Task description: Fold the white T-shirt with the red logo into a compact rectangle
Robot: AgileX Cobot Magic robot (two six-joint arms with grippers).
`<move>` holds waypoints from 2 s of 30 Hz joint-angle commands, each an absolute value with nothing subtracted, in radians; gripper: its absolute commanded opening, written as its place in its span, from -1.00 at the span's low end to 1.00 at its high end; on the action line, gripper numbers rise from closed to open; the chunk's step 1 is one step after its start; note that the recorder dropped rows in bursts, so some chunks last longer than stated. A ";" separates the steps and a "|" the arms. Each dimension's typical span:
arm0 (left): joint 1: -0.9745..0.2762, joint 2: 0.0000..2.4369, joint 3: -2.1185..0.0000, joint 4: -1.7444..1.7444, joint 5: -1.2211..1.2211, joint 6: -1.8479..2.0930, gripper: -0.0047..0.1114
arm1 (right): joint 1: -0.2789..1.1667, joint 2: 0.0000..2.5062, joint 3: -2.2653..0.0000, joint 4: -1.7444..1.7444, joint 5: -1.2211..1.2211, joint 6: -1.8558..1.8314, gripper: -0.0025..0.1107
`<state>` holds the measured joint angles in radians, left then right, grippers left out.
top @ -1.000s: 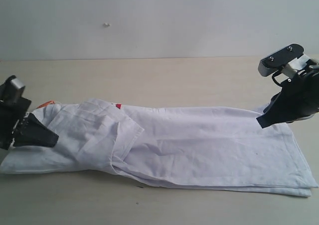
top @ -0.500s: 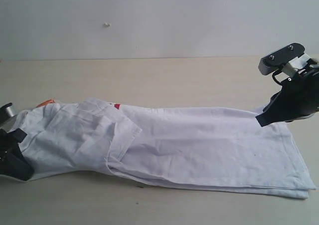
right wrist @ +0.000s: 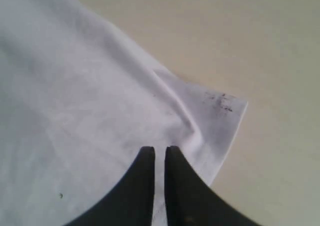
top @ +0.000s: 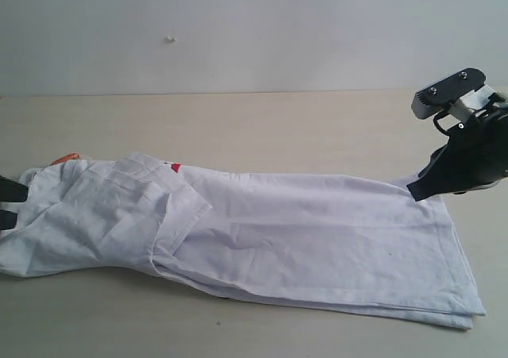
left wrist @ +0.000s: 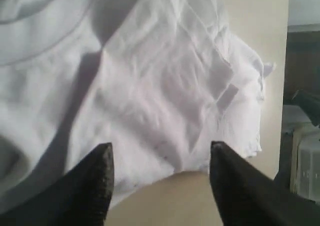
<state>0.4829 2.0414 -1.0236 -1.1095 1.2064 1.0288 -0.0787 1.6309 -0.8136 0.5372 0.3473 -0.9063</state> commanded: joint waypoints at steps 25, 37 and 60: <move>0.457 2.212 -1.064 -1.162 0.959 1.307 0.25 | -0.081 1.619 -0.819 0.543 0.342 -0.916 -0.80; 0.322 2.238 -1.082 -0.937 0.997 1.274 -0.03 | -0.081 1.619 -0.819 0.541 0.342 -0.916 -0.80; 0.442 2.001 -1.227 -0.911 1.194 1.049 -0.92 | -0.081 1.619 -0.819 0.577 0.345 -0.914 -0.80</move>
